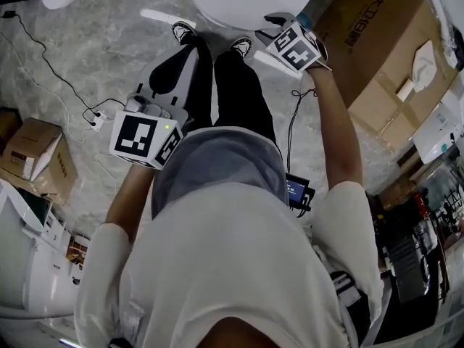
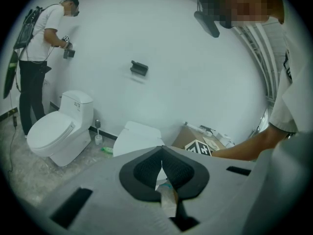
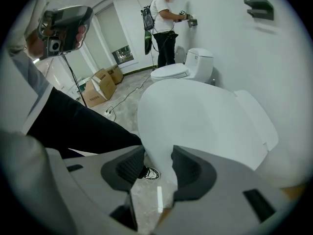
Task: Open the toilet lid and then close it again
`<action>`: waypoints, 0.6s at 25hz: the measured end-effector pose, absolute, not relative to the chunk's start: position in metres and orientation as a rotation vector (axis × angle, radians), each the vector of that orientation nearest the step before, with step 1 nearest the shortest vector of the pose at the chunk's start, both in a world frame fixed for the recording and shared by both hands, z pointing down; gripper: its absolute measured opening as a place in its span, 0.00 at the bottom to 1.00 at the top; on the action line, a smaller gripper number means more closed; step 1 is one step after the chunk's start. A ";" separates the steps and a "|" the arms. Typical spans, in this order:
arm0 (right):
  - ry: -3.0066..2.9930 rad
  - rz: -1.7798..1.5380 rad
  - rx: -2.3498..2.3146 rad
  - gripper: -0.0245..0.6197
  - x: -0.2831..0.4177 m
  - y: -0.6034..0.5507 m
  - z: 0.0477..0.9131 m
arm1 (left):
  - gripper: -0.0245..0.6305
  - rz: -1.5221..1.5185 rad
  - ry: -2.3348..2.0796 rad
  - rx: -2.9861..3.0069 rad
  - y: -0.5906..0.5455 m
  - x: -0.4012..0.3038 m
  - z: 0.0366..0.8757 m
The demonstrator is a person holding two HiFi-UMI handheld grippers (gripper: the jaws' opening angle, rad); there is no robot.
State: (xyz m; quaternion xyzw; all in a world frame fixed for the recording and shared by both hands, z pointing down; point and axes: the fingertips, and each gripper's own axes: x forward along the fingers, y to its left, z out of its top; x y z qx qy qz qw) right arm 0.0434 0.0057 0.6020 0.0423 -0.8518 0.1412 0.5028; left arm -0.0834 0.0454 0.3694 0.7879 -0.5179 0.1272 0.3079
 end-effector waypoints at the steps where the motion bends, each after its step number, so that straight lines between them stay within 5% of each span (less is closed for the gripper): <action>1: -2.045 0.343 0.098 0.31 0.043 0.008 0.607 | 0.05 0.338 -1.370 2.079 0.046 -0.085 0.371; 9: -1.957 0.536 0.086 0.31 0.039 0.021 0.650 | 0.05 0.362 -1.384 2.046 0.051 -0.104 0.381; 15: -1.904 0.682 0.249 0.13 0.040 0.015 0.690 | 0.05 0.292 -1.368 1.985 0.051 -0.117 0.389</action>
